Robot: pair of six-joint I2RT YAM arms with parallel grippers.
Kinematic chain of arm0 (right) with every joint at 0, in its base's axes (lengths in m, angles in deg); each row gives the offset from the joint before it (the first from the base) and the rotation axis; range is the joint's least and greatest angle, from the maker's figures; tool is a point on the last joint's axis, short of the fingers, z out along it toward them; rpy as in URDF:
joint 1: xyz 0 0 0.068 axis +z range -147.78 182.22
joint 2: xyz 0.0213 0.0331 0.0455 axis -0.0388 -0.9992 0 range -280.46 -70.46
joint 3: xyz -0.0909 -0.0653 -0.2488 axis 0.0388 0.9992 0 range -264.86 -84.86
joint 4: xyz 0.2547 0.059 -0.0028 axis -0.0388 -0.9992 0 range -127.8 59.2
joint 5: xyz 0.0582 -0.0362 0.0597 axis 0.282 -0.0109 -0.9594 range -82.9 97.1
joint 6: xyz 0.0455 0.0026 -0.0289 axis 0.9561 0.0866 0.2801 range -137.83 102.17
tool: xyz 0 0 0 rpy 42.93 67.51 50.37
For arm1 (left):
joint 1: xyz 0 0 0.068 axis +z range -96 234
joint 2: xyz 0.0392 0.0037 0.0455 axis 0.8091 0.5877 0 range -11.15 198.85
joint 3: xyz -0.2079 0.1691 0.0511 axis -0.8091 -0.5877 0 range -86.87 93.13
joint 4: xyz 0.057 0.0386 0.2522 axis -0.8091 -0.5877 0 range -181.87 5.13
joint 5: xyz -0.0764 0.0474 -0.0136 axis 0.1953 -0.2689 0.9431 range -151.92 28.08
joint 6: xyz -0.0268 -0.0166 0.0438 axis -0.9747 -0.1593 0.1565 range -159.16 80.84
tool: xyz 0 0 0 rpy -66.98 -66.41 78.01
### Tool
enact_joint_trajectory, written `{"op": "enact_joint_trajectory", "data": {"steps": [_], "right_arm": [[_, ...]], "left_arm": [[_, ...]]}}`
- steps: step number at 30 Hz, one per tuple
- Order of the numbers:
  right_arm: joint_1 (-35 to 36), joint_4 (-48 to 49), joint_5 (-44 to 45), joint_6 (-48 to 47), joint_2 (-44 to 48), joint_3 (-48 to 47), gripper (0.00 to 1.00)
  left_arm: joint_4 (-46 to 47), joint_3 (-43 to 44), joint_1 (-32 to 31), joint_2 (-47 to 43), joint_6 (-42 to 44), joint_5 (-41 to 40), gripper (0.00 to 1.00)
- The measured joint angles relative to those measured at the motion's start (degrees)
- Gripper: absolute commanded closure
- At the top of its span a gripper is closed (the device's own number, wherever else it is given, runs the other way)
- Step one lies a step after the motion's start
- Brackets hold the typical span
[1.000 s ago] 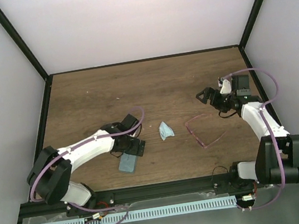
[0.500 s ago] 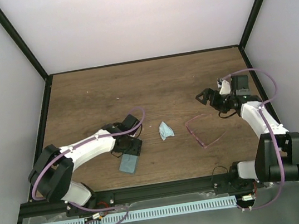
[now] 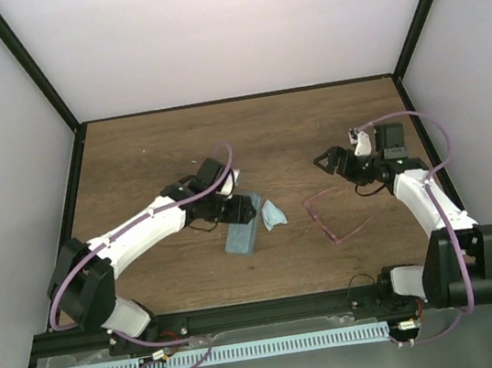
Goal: Organize the sunglasses
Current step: Pick up the sunglasses case at the center of the board, then open the sunglasses case.
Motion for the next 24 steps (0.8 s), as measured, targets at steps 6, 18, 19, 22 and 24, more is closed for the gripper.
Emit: {"op": "enact_joint_trajectory", "data": {"steps": [6, 18, 19, 22, 24], "right_arm": [[5.8, 2.3, -0.9, 2.6, 4.2, 0.8, 0.02], [19.6, 6.9, -1.0, 5.0, 0.0, -1.5, 0.04], [20.4, 7.1, -0.6, 5.1, -0.5, -1.8, 0.04], [21.6, 7.7, 0.2, 5.4, -1.6, -2.4, 0.04], [21.9, 8.2, 0.7, 5.5, -2.6, -2.6, 0.04]], "left_arm": [[9.1, 3.7, 3.5, 1.7, -3.3, 11.0, 0.44], [27.2, 3.7, 7.1, 6.9, -15.7, 24.0, 0.44], [28.2, 3.8, 7.4, 7.0, -16.6, 24.7, 0.44], [30.0, 4.4, 8.3, 7.5, -18.1, 25.9, 0.44], [30.3, 5.0, 8.9, 7.9, -18.5, 26.5, 0.44]]}}
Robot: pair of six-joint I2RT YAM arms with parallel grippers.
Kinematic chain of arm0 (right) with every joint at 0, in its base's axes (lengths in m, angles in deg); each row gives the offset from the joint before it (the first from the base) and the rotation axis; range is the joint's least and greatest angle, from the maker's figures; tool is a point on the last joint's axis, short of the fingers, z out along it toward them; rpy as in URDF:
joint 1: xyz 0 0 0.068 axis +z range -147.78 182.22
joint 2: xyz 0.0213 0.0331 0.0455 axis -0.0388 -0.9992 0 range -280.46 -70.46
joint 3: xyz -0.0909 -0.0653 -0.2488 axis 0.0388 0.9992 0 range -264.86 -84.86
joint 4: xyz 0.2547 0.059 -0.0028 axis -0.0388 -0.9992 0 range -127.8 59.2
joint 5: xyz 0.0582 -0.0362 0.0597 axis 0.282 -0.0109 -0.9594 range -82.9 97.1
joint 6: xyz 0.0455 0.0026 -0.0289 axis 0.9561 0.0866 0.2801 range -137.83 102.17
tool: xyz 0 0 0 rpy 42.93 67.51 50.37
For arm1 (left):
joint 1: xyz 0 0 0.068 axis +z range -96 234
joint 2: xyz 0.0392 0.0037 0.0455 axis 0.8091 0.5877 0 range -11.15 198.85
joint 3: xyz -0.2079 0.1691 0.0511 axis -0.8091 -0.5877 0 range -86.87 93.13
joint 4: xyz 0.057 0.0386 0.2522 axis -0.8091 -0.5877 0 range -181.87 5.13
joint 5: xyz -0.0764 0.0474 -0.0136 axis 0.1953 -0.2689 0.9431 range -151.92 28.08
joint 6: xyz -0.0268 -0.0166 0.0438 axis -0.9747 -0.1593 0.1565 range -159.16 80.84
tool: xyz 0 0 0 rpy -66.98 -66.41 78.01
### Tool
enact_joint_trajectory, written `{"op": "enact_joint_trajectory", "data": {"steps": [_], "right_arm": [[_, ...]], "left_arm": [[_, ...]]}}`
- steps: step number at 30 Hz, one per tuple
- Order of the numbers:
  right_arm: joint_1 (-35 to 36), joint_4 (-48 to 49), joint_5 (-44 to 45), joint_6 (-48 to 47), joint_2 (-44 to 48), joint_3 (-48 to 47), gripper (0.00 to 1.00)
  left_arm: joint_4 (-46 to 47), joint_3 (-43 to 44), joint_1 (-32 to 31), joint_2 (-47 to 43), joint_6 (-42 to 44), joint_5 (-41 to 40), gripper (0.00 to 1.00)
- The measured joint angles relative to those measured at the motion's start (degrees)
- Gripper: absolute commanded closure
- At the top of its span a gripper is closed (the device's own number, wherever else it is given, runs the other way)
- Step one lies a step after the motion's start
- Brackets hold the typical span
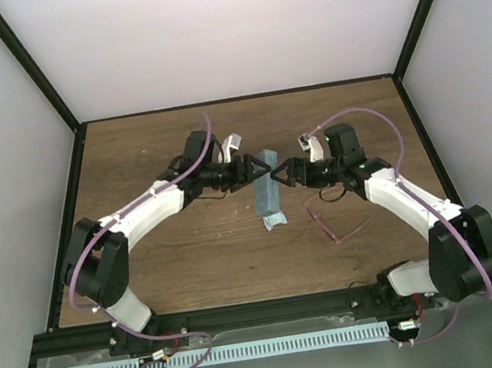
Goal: Organize the sunglasses
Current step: Open the sunglasses case.
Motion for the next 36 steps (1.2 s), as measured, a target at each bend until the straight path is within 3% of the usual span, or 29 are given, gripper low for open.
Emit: {"op": "enact_joint_trajectory", "data": {"steps": [22, 36], "right_arm": [[0.1, 3.1, 2.8, 1.7, -8.9, -4.6, 0.04], [0.1, 1.6, 5.2, 1.0, -13.5, -4.7, 0.07]], "left_arm": [[0.1, 1.4, 6.3, 0.8, -1.6, 4.5, 0.45], [3.9, 1.1, 6.2, -0.7, -3.6, 9.7, 0.45]]}}
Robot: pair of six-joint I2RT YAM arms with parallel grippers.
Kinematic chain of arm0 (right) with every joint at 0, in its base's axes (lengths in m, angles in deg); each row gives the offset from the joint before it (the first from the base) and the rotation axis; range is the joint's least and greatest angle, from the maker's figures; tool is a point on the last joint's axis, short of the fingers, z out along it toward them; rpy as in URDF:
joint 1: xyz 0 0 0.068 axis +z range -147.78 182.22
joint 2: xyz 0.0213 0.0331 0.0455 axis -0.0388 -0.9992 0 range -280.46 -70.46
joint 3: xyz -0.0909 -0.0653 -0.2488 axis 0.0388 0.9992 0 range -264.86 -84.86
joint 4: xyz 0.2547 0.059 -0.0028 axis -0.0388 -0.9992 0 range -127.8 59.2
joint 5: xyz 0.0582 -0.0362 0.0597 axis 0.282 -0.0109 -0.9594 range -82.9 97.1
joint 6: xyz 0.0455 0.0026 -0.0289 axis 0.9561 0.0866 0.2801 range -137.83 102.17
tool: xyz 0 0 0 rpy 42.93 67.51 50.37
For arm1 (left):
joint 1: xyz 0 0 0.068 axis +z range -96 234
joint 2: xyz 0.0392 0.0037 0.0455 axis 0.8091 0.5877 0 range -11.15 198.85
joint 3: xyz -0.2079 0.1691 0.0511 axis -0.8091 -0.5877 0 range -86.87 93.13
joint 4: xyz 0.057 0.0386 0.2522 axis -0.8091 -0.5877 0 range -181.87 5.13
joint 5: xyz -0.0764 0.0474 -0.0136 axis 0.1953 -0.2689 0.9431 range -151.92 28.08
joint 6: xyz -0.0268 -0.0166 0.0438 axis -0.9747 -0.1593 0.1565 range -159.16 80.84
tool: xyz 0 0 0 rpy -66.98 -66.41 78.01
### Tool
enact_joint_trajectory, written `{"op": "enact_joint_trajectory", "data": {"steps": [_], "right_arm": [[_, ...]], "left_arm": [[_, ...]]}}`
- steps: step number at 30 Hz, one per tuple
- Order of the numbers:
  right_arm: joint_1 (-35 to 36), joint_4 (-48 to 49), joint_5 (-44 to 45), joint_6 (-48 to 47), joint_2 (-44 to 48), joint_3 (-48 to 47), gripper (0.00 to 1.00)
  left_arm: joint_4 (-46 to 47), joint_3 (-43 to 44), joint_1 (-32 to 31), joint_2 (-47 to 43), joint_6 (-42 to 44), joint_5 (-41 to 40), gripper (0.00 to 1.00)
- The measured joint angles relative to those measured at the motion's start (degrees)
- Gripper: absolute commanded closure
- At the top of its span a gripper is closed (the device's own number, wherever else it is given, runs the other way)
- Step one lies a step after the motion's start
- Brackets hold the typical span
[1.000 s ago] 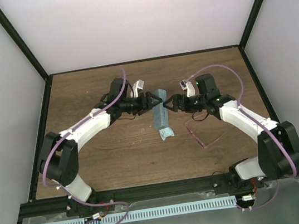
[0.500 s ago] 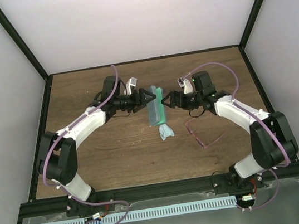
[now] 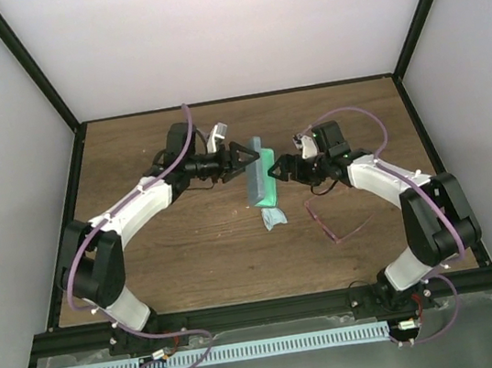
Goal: Organize the sunglasses
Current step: Open the sunglasses case.
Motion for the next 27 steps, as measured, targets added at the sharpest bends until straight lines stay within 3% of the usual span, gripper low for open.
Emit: {"op": "enact_joint_trajectory", "data": {"steps": [11, 18, 20, 22, 27], "right_arm": [[0.0, 5.0, -7.9, 0.0, 0.8, 0.1, 0.23], [-0.3, 11.0, -15.8, 0.2, 3.2, 1.1, 0.63], [-0.7, 11.5, -16.4, 0.2, 3.2, 1.3, 0.68], [-0.8, 11.4, -16.7, 0.0, 3.4, 1.3, 0.73], [-0.4, 10.5, -18.4, -1.3, 4.9, 1.3, 0.89]], "left_arm": [[2.2, -0.8, 0.1, -0.1, -1.5, 0.7, 0.44], [5.4, 0.7, 1.1, 0.5, -4.5, 4.3, 0.44], [5.4, 1.6, 1.4, 0.5, -4.7, 5.0, 0.38], [4.9, 2.4, 1.5, 0.5, -4.5, 5.3, 0.18], [4.3, 3.0, 1.9, 0.5, -3.4, 4.1, 0.05]]}}
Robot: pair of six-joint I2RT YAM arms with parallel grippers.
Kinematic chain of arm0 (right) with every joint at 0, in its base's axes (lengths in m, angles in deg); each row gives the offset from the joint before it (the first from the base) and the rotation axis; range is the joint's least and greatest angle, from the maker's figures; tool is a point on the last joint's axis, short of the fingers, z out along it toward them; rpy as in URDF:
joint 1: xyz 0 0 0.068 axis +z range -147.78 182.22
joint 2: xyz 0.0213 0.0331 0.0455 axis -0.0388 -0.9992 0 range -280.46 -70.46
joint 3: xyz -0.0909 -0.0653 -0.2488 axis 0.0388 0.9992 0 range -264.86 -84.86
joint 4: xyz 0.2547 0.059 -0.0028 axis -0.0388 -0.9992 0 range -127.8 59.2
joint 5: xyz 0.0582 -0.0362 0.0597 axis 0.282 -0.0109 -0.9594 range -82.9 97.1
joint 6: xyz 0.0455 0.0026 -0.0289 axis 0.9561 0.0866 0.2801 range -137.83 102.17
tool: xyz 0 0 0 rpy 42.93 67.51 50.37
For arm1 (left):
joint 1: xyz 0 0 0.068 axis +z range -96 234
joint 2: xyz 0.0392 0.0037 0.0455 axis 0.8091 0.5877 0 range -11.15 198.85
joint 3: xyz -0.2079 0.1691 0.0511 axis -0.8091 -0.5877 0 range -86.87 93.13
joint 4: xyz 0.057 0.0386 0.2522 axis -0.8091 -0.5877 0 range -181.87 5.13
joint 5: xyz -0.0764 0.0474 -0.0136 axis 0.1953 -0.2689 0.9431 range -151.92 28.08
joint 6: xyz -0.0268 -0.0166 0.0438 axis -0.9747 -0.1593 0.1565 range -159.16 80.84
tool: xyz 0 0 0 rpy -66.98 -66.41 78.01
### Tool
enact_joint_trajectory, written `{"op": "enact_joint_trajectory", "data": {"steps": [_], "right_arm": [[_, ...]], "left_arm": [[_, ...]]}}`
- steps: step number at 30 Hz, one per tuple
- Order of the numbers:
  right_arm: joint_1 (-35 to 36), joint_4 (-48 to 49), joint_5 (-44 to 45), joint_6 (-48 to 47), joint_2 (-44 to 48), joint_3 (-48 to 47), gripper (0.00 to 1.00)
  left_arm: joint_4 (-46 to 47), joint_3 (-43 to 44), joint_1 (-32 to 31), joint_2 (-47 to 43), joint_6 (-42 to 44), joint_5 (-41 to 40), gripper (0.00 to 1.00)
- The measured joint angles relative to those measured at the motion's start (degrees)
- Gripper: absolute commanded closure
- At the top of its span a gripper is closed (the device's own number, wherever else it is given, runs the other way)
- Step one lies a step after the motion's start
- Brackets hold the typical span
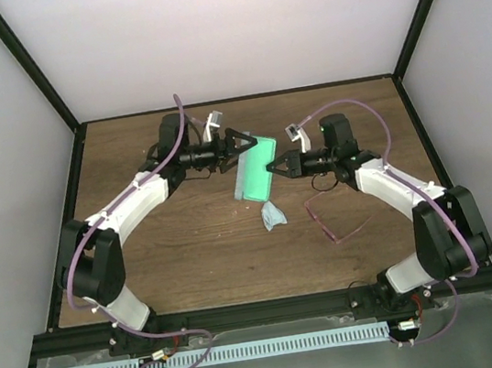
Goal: Organize the sunglasses
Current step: Open the sunglasses case.
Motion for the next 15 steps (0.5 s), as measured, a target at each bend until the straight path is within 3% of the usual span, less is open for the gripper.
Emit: {"op": "enact_joint_trajectory", "data": {"steps": [10, 15], "right_arm": [[0.2, -5.7, 1.2, -0.9, 1.8, -1.1, 0.99], [0.3, -13.4, 5.4, -3.5, -1.7, -7.6, 0.99]], "left_arm": [[-2.9, 2.3, -0.1, 1.1, 3.1, -0.6, 0.0], [-10.6, 5.4, 0.9, 1.0, 8.4, -8.0, 0.0]]}}
